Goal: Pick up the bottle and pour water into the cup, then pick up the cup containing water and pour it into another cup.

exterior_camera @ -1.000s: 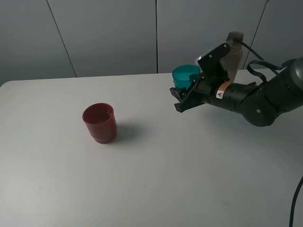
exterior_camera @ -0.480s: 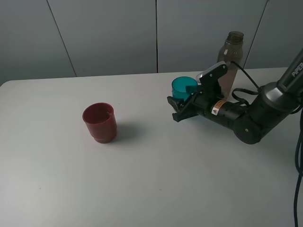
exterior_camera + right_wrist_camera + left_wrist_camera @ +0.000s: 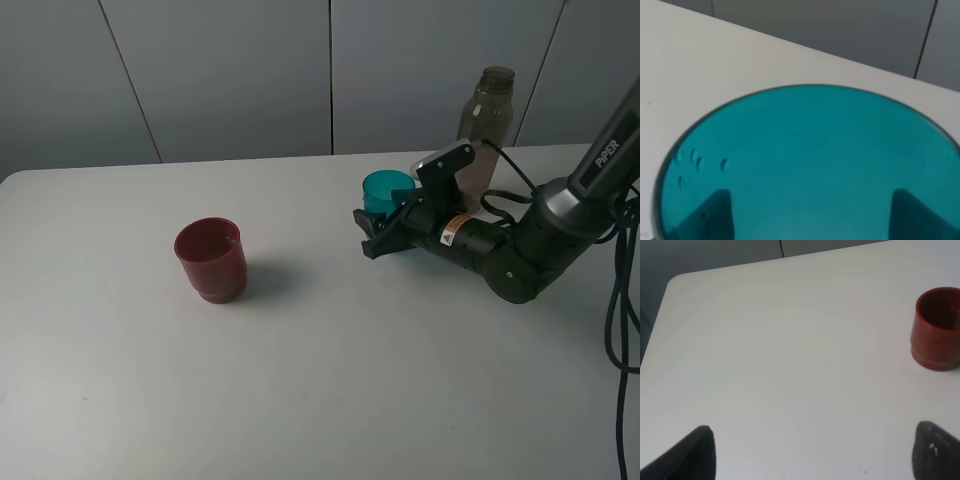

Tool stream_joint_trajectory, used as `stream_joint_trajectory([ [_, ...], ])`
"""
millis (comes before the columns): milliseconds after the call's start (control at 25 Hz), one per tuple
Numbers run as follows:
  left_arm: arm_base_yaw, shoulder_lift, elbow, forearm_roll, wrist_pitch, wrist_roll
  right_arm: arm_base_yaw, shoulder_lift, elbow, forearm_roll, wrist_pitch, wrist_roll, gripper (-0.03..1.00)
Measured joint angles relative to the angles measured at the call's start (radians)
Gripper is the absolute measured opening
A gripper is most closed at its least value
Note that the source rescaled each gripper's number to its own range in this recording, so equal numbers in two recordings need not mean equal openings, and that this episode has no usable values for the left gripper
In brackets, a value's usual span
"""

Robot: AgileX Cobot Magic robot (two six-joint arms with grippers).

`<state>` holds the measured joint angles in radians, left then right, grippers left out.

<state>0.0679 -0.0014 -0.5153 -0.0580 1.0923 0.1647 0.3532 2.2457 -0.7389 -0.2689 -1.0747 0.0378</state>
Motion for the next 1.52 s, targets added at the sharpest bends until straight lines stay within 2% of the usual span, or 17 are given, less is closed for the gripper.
stream_joint_trajectory([
  [480,0.0,0.0,0.0,0.0,0.0,0.0,-0.002,0.009,0.0,0.021,0.006,0.066,0.07],
  [520,0.0,0.0,0.0,0.0,0.0,0.0,-0.004,0.01,0.0,0.021,0.006,0.07,0.28],
  [560,0.0,0.0,0.0,0.0,0.0,0.0,-0.004,0.01,0.0,0.021,0.006,0.07,0.61],
  [600,0.0,0.0,0.0,0.0,0.0,0.0,-0.004,0.01,0.0,0.021,0.006,0.07,0.86],
  [680,0.0,0.0,0.0,0.0,0.0,0.0,-0.004,0.01,0.0,0.021,0.008,0.07,0.97],
  [960,0.0,0.0,0.0,0.0,0.0,0.0,-0.004,-0.044,0.043,0.019,0.053,0.056,0.99],
  [1280,0.0,0.0,0.0,0.0,0.0,-0.002,-0.004,-0.211,0.166,0.025,0.26,0.028,1.0],
  [1520,0.0,0.0,0.0,0.0,0.0,0.0,-0.004,-0.468,0.281,0.052,0.428,0.027,1.0],
])
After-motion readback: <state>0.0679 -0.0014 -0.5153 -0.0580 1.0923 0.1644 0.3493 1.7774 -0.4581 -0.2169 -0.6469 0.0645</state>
